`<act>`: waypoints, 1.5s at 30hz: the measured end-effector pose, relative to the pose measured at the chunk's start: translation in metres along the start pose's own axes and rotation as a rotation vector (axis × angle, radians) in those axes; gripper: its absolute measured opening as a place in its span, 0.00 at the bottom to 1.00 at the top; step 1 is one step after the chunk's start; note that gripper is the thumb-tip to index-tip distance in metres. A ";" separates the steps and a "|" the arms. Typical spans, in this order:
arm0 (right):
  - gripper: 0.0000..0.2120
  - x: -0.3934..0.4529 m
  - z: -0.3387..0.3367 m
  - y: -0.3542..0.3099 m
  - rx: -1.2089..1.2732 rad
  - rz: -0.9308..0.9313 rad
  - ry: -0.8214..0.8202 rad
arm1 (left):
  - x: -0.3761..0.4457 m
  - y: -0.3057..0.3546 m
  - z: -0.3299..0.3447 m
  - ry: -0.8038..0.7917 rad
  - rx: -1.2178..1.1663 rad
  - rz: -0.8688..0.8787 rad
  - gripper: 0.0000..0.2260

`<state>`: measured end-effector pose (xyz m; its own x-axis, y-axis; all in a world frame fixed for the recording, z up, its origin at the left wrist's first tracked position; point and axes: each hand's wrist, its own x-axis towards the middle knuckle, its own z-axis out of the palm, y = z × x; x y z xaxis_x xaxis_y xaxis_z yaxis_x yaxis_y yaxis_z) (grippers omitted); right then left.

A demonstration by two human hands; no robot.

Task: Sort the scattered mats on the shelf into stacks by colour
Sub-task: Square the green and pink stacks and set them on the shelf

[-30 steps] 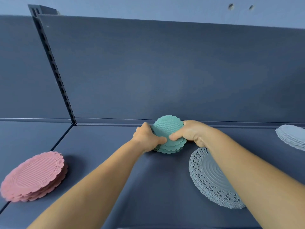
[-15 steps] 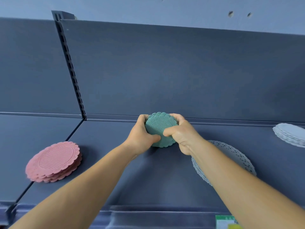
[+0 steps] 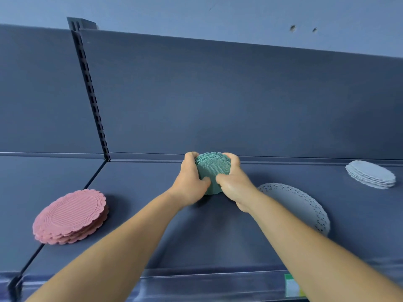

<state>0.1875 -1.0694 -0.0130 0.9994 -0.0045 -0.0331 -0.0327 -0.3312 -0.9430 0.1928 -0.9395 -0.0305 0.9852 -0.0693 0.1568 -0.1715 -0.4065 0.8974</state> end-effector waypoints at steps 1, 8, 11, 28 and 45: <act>0.30 0.001 0.000 0.000 -0.022 0.000 -0.012 | 0.001 -0.001 0.000 -0.014 0.015 -0.006 0.18; 0.25 0.005 -0.002 0.003 -0.216 0.005 -0.016 | 0.000 0.000 0.003 0.012 0.104 0.023 0.18; 0.21 0.004 -0.014 0.002 -0.209 -0.043 0.069 | 0.003 0.011 0.006 0.021 0.108 0.076 0.17; 0.13 -0.031 -0.244 0.058 0.021 -0.080 0.329 | 0.023 0.140 0.196 -0.260 -0.180 0.056 0.12; 0.20 -0.045 -0.519 0.172 0.002 0.186 0.422 | 0.034 0.242 0.483 -0.242 -0.186 -0.210 0.05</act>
<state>0.1408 -1.6162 -0.0018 0.8919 -0.4476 -0.0648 -0.2115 -0.2861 -0.9346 0.1859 -1.4801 -0.0069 0.9670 -0.2242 -0.1209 0.0591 -0.2640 0.9627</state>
